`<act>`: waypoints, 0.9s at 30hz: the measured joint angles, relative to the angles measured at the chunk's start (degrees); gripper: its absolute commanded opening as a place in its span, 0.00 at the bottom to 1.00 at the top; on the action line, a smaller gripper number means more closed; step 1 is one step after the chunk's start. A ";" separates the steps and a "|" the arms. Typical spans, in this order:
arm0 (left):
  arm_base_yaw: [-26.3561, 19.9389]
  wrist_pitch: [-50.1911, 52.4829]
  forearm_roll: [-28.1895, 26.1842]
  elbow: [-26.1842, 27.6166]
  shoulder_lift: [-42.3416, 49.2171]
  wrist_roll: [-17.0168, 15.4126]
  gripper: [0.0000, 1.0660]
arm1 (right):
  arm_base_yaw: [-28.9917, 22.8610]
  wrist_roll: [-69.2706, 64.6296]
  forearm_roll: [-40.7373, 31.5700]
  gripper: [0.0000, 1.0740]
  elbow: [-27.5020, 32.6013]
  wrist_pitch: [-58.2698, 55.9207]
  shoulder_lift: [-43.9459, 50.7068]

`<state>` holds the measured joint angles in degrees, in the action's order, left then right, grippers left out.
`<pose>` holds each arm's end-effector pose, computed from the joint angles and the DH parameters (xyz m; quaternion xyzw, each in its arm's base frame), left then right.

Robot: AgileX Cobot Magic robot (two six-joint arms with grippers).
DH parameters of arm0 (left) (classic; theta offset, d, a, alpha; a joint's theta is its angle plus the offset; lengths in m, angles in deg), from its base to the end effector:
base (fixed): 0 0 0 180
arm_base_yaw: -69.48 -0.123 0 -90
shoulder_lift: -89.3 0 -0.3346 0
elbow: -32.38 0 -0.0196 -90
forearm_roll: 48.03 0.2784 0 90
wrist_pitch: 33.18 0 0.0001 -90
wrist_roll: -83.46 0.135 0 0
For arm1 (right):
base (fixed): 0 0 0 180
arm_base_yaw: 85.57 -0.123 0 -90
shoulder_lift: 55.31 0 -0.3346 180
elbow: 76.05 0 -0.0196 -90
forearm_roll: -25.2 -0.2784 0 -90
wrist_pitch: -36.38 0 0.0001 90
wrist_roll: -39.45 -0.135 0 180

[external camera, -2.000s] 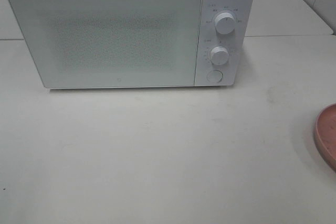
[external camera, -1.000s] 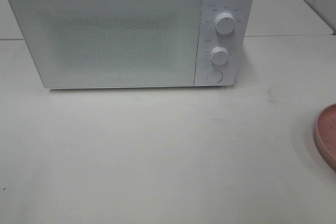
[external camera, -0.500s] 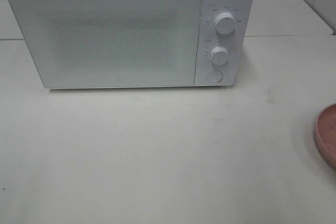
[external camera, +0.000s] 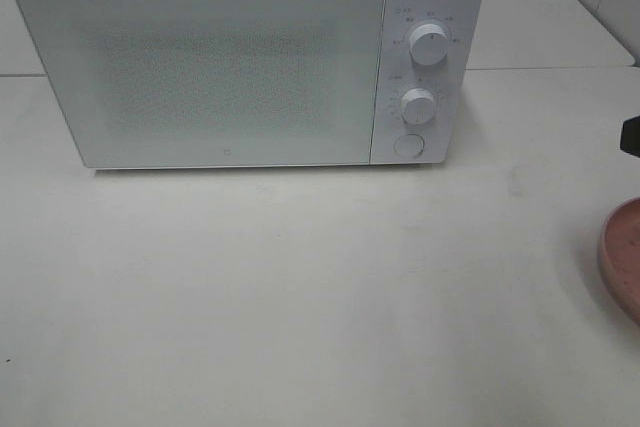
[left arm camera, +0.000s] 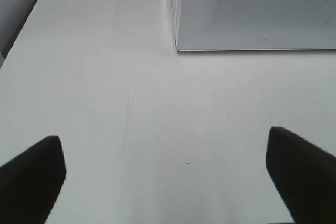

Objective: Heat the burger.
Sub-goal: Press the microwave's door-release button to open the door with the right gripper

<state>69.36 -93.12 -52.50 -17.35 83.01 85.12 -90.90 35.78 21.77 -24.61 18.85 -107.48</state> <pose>0.0085 -0.0091 0.2726 0.0127 0.8471 -0.0307 0.5304 0.1845 0.0197 0.2710 0.0078 0.8708 0.0603 0.4879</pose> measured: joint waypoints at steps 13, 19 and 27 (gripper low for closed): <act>0.00 0.00 0.00 0.00 0.00 0.00 0.92 | 0.00 0.00 0.00 0.69 0.00 12.09 -13.87; 0.00 0.00 0.00 0.00 0.00 0.00 0.92 | 0.00 0.00 0.00 0.69 0.00 18.74 -20.97; 0.00 0.00 0.00 0.00 0.00 0.00 0.92 | 0.00 0.00 0.00 0.69 0.17 30.60 -28.36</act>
<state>69.36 -93.12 -52.50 -17.35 83.01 85.12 -90.90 35.78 21.77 -24.43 49.44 -135.84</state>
